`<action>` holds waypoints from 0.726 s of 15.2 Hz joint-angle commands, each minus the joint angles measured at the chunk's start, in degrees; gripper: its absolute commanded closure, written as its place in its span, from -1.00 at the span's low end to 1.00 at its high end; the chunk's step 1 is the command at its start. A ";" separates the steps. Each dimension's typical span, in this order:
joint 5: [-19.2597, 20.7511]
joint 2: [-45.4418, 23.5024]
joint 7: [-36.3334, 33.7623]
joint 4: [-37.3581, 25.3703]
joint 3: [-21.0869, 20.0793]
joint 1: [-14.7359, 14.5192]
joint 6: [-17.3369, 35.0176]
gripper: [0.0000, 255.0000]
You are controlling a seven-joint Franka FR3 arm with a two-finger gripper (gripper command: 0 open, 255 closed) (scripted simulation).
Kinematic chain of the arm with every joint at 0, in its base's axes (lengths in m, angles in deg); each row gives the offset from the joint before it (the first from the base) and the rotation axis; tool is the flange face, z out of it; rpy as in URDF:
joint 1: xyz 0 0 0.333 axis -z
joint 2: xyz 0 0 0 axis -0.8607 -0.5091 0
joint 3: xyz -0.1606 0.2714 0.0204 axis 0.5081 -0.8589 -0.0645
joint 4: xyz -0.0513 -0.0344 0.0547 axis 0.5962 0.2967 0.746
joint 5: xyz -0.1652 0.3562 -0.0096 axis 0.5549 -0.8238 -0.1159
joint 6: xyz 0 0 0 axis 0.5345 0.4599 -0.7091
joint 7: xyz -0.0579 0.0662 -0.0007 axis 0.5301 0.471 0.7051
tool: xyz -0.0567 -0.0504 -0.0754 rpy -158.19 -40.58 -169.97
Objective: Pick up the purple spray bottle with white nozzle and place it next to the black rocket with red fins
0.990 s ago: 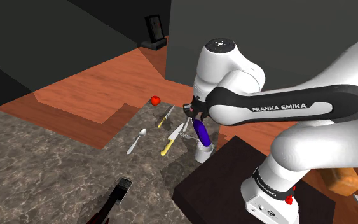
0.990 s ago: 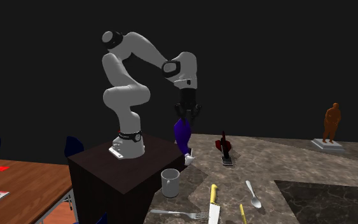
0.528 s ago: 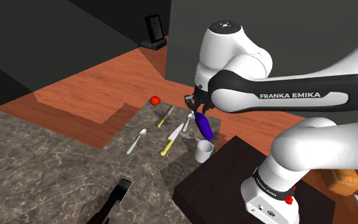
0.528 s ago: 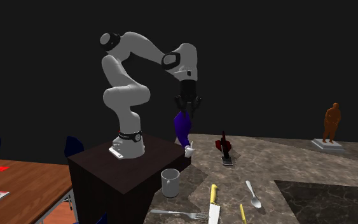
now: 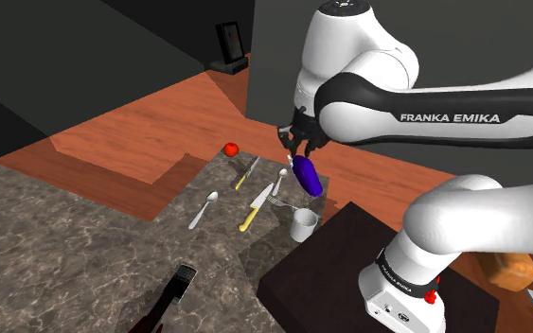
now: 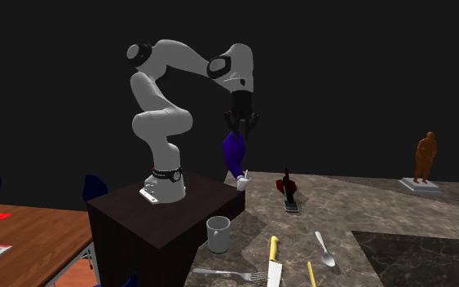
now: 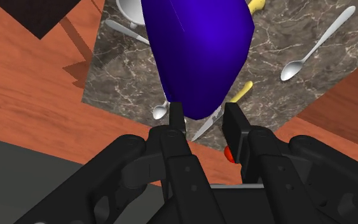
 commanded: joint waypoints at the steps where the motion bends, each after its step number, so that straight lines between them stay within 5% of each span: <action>1: -0.67 0.55 -1.25 -0.96 -0.93 -0.89 -1.68 1.00; 11: -7.46 -0.40 -15.02 -9.14 -13.46 -6.06 -9.36 1.00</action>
